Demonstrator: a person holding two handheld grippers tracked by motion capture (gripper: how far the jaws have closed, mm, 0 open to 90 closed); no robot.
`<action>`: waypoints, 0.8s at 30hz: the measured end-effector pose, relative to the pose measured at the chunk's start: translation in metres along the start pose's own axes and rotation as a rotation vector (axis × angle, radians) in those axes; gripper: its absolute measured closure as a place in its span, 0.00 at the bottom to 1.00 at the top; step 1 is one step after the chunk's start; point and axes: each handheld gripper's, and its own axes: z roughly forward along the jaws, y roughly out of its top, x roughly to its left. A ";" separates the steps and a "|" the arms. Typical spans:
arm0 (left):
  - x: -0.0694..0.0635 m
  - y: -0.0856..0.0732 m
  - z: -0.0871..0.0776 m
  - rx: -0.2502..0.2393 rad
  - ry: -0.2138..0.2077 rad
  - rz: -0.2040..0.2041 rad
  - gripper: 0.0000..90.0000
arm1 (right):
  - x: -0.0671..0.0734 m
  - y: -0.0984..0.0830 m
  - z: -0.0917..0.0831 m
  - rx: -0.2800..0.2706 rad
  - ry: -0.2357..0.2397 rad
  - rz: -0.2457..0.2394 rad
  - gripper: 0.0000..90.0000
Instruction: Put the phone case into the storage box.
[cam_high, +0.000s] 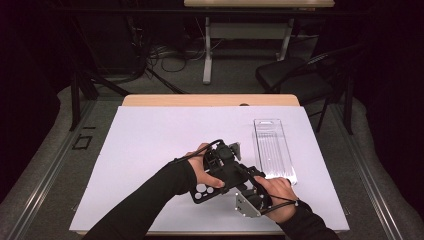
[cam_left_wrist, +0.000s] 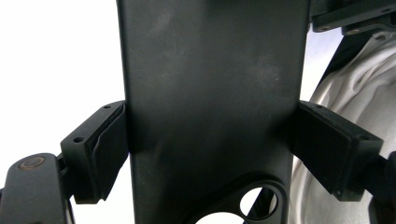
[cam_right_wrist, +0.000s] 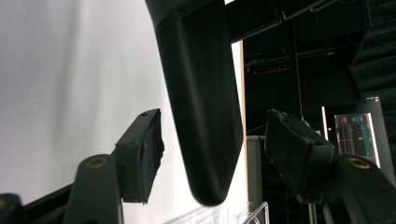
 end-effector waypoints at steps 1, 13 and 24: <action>-0.001 0.001 0.000 -0.005 -0.002 0.002 0.16 | 0.001 0.000 0.000 0.001 -0.007 -0.004 0.42; -0.004 0.004 0.001 -0.002 -0.011 0.008 0.16 | 0.005 -0.002 0.002 0.030 -0.019 -0.032 0.52; -0.004 0.005 0.003 0.007 -0.017 0.006 0.16 | 0.009 -0.001 0.003 0.038 -0.030 -0.041 0.52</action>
